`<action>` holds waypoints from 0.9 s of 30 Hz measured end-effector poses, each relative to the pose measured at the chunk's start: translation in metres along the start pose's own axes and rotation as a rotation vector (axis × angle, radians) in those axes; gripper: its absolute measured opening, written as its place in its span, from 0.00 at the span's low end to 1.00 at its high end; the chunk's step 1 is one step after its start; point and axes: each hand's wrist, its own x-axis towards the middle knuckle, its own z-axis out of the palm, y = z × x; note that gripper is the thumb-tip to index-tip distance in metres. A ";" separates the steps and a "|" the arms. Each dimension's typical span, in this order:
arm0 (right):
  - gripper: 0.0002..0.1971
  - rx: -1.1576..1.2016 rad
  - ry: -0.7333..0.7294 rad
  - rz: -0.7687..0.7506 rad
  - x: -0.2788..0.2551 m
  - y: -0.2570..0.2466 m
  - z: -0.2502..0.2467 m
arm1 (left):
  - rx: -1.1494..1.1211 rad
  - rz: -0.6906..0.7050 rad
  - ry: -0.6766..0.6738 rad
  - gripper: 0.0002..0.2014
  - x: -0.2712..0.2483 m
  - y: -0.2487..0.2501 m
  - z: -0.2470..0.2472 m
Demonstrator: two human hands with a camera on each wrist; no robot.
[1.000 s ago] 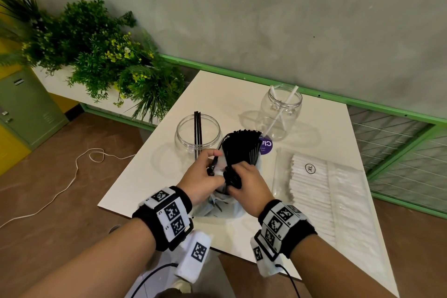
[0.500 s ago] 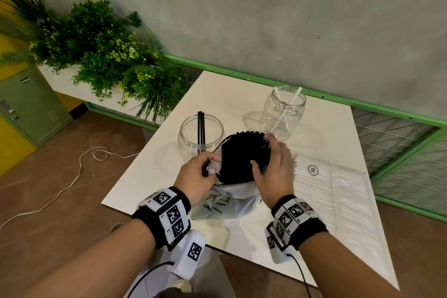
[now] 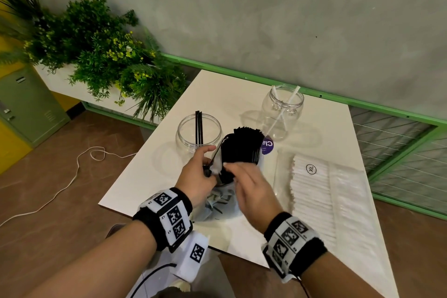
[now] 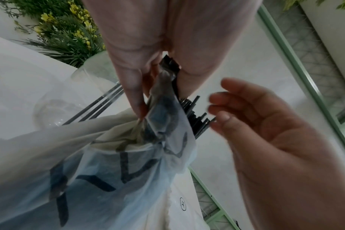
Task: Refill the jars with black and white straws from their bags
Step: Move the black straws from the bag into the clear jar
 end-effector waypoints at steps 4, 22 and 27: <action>0.23 0.113 -0.228 0.305 -0.002 0.002 0.014 | -0.004 -0.009 -0.058 0.31 -0.002 0.002 0.000; 0.16 0.019 -0.324 0.385 -0.001 0.026 0.022 | -0.280 -0.392 0.061 0.44 0.004 0.002 -0.012; 0.21 0.118 -0.283 0.465 -0.002 0.021 0.021 | -0.414 -0.413 0.050 0.31 0.004 0.007 -0.015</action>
